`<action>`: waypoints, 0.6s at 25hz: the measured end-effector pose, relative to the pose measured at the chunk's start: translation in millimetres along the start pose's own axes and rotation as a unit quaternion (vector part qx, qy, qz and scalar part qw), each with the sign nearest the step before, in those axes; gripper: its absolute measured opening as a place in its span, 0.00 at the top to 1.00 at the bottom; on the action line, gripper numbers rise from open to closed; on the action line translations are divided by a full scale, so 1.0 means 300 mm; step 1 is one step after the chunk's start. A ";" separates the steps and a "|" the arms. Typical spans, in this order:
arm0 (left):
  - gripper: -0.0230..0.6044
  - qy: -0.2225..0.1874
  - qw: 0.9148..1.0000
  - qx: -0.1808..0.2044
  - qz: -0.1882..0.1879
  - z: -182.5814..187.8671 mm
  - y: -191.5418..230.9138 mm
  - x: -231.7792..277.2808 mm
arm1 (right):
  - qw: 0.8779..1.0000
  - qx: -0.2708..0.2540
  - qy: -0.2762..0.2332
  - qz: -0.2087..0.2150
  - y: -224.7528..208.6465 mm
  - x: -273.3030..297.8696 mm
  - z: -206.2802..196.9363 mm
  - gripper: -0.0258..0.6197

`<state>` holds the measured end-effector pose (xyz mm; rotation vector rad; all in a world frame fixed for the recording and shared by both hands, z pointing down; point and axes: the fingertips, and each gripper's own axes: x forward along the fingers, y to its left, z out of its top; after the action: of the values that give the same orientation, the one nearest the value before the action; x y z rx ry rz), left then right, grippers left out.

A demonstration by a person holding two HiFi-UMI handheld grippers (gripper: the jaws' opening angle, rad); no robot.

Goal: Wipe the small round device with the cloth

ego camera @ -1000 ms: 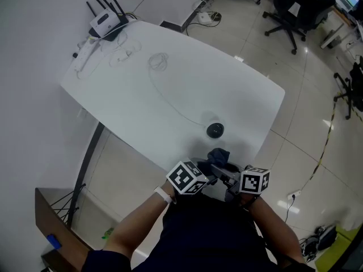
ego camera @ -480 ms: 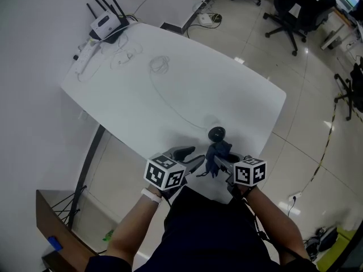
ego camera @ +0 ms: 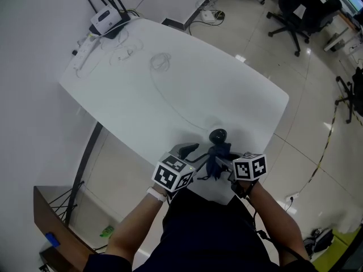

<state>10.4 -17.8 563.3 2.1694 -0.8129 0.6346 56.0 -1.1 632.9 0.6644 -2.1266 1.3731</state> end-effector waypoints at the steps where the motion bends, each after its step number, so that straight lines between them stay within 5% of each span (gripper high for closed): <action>1: 0.65 0.004 1.000 0.007 0.002 -0.003 0.004 0.010 | 1.000 0.003 0.000 -0.008 -0.025 -0.017 0.005 0.82; 9: 0.61 0.020 0.997 0.074 0.028 -0.004 0.066 0.105 | 0.998 0.027 -0.039 -0.043 -0.199 -0.128 0.156 0.82; 15: 0.58 0.023 0.996 0.077 0.027 -0.002 0.062 0.167 | 0.998 -0.006 -0.040 -0.038 -0.244 -0.122 0.325 0.82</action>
<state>31.1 -45.1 604.5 2.2686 -0.8243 0.7948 115.3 -113.5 623.6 0.7981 -2.1464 1.3132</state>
